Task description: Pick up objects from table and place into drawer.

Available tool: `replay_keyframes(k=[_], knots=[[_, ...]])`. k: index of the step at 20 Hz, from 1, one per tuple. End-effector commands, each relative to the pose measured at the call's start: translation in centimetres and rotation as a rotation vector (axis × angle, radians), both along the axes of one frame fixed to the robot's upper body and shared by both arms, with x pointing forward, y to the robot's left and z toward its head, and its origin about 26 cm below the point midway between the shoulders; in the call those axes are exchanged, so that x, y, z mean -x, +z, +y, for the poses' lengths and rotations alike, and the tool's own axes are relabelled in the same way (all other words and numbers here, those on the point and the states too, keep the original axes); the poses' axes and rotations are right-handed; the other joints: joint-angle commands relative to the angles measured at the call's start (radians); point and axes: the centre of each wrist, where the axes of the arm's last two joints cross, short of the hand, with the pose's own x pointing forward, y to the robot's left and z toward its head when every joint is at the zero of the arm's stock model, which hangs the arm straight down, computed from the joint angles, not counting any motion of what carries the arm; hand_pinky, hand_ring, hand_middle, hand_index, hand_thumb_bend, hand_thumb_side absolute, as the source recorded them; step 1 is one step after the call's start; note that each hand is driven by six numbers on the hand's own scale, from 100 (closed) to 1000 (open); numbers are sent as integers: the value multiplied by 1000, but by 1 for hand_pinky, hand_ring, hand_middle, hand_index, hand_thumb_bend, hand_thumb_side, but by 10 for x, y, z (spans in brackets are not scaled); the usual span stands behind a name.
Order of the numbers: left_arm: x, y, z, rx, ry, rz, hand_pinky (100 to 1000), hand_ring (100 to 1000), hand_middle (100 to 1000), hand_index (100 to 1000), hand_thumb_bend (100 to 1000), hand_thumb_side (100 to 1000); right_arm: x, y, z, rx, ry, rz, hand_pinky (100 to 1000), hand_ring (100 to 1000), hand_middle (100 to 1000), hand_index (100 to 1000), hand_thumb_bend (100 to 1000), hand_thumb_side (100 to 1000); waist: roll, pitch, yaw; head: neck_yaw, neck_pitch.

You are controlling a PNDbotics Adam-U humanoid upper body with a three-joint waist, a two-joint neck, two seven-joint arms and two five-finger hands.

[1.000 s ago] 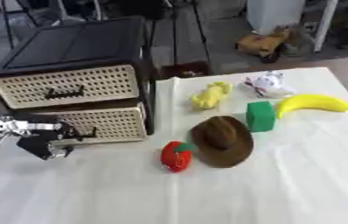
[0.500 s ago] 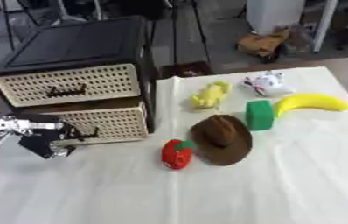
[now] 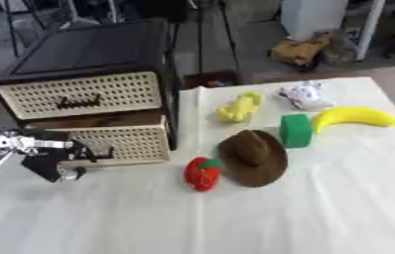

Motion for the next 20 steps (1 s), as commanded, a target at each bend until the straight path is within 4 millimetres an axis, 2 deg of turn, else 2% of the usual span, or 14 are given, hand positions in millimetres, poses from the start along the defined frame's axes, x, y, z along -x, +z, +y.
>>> replay_keyframes(k=[1,13,20], knots=[[3,12,-1,-104,-146,30,100,100,100,665,100,526,4,8,-2,13,-8,-27,695,797,750,819,100,1000,-6,-20,1,-2,10],[12,-10,-7,-162,-167,74,100,100,100,690,100,529,4,7,-3,7,-16,-25,695,797,750,818,100,1000,-1,-27,3,0,13],[21,-6,-14,-143,-143,79,100,100,100,668,100,517,5,7,-3,9,-20,-21,695,797,750,818,100,1000,2,-28,12,-2,16]])
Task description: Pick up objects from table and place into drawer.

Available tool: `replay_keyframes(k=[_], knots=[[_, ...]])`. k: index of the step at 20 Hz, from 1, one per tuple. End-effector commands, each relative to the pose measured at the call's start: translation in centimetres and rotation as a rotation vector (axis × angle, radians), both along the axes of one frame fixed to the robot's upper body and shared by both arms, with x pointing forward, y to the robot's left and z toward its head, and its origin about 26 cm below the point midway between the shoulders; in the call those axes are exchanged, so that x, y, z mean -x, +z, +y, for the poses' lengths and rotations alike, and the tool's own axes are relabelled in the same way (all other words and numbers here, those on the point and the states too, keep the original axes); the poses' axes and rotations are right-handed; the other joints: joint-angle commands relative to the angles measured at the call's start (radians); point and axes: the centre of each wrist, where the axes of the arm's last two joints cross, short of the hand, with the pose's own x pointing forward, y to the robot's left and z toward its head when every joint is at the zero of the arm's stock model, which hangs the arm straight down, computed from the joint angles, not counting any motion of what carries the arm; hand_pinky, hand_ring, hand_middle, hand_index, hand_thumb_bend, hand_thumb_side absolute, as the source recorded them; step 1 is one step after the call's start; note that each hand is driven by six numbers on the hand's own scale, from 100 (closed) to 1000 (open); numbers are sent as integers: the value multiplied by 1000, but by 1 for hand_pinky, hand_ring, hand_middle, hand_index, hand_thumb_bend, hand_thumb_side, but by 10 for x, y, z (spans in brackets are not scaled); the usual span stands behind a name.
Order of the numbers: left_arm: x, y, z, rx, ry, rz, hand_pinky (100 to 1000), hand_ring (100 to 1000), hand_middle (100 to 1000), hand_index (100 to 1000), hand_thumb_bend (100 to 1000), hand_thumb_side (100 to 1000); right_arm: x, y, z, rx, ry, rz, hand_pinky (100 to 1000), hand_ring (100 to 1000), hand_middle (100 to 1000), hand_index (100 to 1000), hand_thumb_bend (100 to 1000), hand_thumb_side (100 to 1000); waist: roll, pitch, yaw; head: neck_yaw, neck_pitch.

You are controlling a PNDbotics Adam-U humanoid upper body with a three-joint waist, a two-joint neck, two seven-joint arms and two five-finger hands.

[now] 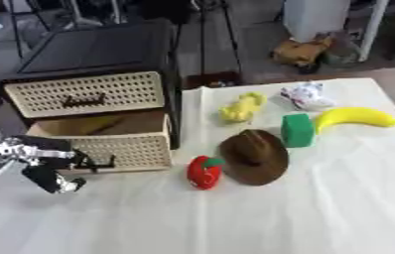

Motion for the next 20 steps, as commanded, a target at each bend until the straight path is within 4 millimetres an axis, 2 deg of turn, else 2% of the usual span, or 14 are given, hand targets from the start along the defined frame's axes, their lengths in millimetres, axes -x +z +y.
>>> replay_keyframes(k=[1,20], knots=[[6,8,-7,-58,-106,39,100,100,100,668,100,515,4,9,-1,22,-11,-26,695,798,750,818,100,1000,-2,-14,2,-1,7],[32,-6,-19,-56,-93,97,100,100,100,684,100,530,4,8,-3,12,-23,-23,695,797,750,818,100,1000,-5,-23,8,-2,10]])
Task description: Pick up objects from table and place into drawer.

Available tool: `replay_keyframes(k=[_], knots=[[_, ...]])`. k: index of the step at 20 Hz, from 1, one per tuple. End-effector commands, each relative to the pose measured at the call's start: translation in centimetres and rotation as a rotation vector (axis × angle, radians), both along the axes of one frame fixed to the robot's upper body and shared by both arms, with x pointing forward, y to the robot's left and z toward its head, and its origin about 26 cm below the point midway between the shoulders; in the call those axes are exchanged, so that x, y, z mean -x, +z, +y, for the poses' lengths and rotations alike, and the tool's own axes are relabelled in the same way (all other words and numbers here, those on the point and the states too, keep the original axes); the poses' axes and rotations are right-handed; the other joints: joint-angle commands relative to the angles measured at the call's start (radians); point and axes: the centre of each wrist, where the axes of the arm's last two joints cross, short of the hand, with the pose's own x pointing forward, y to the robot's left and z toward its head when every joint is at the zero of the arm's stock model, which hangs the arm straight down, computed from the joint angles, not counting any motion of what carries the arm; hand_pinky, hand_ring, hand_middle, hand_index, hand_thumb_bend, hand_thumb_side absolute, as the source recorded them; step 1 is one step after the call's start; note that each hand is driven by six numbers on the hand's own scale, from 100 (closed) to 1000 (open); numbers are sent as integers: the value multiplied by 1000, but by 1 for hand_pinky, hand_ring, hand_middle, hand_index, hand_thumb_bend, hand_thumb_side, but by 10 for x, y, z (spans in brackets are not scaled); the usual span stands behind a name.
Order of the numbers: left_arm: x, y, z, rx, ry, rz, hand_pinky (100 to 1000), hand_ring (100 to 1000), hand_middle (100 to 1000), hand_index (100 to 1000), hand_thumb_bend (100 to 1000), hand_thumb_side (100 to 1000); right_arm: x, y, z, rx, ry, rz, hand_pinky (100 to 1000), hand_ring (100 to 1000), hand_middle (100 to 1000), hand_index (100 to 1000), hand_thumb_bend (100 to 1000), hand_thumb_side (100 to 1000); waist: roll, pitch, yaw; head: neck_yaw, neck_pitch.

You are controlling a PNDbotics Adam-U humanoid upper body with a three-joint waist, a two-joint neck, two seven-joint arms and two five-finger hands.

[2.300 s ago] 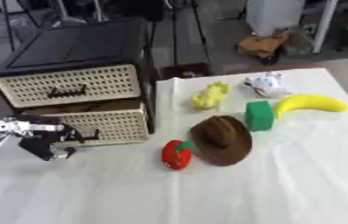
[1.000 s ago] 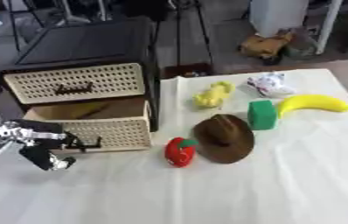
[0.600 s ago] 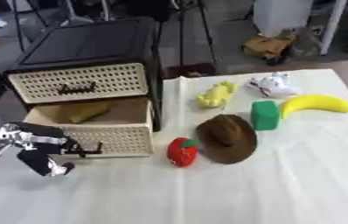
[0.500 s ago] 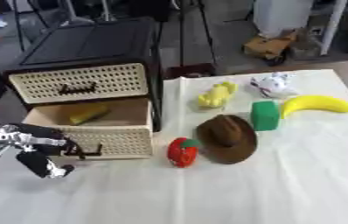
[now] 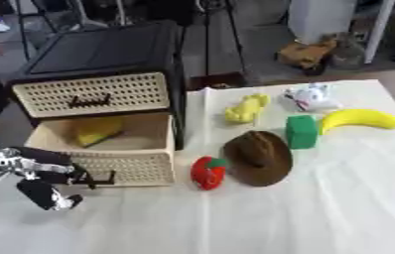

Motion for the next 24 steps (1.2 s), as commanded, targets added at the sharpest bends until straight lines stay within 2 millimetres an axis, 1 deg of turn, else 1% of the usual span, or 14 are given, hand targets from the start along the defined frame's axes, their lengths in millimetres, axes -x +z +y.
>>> replay_keyframes(k=[1,11,17,21,24], knots=[[8,-2,-10,-14,-45,32,100,100,100,687,100,531,4,10,-2,20,-11,-32,695,797,750,818,100,1000,-7,-12,-2,-2,4],[20,-6,-16,-26,-40,42,100,100,100,692,100,524,4,8,-2,18,-14,-27,695,797,750,818,100,1000,-8,-17,3,-4,7],[29,-7,-27,2,-44,3,100,100,100,710,100,508,4,6,-2,18,-19,-11,695,797,750,818,100,1000,-4,-29,17,-7,18],[34,-11,-29,10,-46,-25,100,100,100,718,100,498,4,4,-3,19,-21,-4,695,797,750,817,100,1000,0,-37,20,-6,24],[37,-10,-32,26,-59,-49,100,100,100,713,100,492,5,3,-3,20,-23,3,695,797,750,817,100,1000,2,-42,23,-6,28]])
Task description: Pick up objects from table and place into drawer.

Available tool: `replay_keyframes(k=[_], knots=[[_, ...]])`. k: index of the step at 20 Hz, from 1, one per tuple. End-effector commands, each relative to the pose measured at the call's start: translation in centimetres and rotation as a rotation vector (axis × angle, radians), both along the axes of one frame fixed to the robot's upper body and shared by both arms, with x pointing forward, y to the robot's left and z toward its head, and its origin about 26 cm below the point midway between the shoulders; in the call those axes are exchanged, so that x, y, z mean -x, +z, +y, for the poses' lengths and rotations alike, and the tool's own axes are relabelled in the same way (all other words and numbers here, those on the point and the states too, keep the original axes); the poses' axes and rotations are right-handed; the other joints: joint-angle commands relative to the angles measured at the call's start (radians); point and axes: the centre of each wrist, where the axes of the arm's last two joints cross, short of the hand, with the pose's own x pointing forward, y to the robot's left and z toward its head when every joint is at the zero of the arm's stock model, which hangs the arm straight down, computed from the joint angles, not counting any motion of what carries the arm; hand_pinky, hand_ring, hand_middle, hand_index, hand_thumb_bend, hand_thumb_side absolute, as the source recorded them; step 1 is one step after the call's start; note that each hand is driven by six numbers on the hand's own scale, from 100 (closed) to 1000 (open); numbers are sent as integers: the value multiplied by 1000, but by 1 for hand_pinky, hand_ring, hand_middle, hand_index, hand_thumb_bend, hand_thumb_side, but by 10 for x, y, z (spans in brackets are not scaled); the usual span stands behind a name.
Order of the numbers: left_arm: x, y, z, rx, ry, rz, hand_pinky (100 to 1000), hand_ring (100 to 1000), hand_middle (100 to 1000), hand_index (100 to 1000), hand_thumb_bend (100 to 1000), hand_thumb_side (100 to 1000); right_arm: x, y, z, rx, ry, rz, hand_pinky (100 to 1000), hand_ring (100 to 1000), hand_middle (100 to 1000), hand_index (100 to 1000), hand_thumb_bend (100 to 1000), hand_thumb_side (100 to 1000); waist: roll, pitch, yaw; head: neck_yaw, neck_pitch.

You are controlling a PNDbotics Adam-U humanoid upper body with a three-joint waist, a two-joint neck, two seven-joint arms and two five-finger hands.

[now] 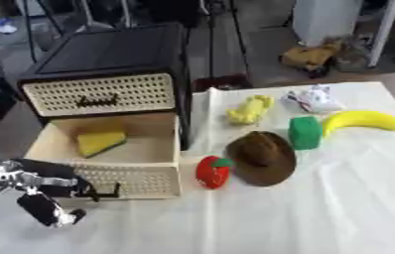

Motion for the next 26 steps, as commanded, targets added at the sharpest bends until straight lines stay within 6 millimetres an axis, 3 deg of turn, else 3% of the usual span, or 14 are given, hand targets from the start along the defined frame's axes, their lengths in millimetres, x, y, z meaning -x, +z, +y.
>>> replay_keyframes(k=[1,11,17,19,21,23,25,26], knots=[[7,4,-9,7,-57,-30,100,100,100,712,100,492,4,8,-1,24,-10,-24,695,797,750,817,100,1000,-4,-14,-1,-1,7],[21,6,-11,56,-55,-47,100,100,100,735,100,500,4,7,-2,25,-16,-19,695,798,750,817,100,1000,-6,-15,7,1,8],[31,-3,-11,95,-21,-47,100,100,100,761,100,515,4,8,-3,22,-20,-25,695,797,749,817,100,1000,-13,-10,10,-6,1],[33,-3,-13,109,-25,-49,100,100,100,820,100,568,4,8,-2,20,-18,-26,696,797,749,817,100,1000,-14,-10,11,-7,0],[34,-1,-15,115,-43,-42,100,100,100,879,100,680,4,8,-2,19,-18,-27,696,797,749,817,100,1000,-16,-11,11,-7,-3],[36,2,-17,113,-65,-36,100,100,100,905,100,717,4,7,-2,18,-18,-25,697,798,750,817,100,1000,-17,-11,11,-7,-4],[39,5,-18,93,-99,-38,100,100,184,922,100,755,4,7,-2,19,-19,-25,697,798,750,817,100,1000,-18,-13,10,-6,-2],[40,8,-19,82,-115,-45,100,208,294,924,100,753,4,7,-3,19,-20,-25,697,798,749,817,100,1000,-18,-13,10,-6,-1]])
